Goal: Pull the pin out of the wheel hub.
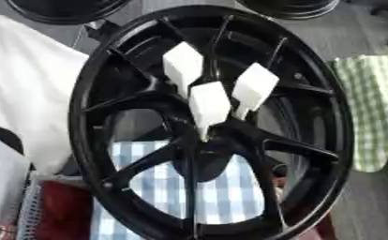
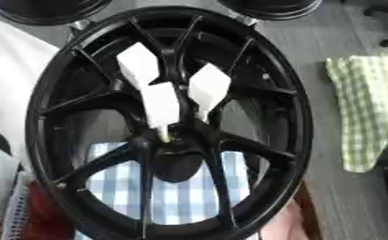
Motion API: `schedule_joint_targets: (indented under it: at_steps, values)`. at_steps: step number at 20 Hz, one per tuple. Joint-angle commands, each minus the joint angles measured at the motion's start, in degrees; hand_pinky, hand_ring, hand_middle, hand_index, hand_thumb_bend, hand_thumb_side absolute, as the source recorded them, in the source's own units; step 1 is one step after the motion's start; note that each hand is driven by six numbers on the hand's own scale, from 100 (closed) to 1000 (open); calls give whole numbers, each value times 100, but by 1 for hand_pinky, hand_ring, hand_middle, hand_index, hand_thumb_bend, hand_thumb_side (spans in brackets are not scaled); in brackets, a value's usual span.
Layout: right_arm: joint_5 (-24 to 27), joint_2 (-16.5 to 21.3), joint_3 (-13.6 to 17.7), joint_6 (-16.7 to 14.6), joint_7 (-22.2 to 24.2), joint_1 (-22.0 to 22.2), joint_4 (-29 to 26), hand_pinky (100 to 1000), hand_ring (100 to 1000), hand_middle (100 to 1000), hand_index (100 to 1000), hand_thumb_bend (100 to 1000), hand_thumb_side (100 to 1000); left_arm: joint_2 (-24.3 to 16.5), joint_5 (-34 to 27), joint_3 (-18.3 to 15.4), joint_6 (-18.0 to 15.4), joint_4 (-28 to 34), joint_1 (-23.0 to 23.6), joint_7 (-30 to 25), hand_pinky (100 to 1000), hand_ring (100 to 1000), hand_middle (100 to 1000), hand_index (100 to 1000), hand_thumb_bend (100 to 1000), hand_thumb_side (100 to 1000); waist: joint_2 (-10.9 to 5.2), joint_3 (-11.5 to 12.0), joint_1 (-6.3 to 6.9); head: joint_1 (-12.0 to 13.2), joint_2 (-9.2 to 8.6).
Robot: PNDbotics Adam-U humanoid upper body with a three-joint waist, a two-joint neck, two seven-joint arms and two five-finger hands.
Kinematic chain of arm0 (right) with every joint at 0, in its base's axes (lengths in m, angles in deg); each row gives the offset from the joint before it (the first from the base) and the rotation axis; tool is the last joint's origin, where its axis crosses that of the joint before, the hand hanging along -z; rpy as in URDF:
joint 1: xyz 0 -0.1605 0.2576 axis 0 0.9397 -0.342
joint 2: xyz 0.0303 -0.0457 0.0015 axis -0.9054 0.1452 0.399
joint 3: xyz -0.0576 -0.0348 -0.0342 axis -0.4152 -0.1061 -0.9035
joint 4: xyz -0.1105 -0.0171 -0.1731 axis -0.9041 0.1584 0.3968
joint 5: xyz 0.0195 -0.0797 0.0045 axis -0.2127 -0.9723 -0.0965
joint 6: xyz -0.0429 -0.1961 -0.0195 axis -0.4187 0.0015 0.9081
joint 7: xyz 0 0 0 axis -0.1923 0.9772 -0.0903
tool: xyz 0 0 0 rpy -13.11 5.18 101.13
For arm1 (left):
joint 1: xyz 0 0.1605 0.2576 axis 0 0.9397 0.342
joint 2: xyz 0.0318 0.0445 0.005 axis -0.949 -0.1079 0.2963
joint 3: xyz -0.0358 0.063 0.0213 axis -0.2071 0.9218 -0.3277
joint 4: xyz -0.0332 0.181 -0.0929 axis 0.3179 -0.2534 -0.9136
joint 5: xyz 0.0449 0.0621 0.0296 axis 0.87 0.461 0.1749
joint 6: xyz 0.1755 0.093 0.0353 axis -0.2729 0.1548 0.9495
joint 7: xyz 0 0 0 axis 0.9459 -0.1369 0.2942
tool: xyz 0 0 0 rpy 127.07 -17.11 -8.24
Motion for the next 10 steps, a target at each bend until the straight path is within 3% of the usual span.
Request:
schedule_joint_targets:
  at_steps: [1,4,6,7,10]
  values:
    - [-181,102,139,195,3,46,197,828,830,673,754,100,100,-132,22,-50,-9,111,-16,12,813,782,595,762,249,726,-153,-11,-12,26,-76]
    - [-245,44,171,323,121,87,330,868,899,792,831,135,106,-134,20,-49,-8,111,-13,10,813,783,596,762,250,725,-154,-13,-11,35,-73]
    - [-225,16,205,308,190,80,343,887,934,845,869,192,355,-138,18,-48,-12,111,-19,6,814,783,596,763,251,725,-154,-17,-8,43,-74]
    - [-216,11,223,298,197,76,343,892,942,857,883,214,426,-139,18,-47,-15,111,-20,2,814,783,596,763,250,726,-154,-19,-7,45,-72]
    - [-208,10,268,325,135,66,364,897,957,882,900,242,452,-136,17,-47,-14,111,-17,-5,814,784,596,763,250,725,-154,-22,-7,46,-61]
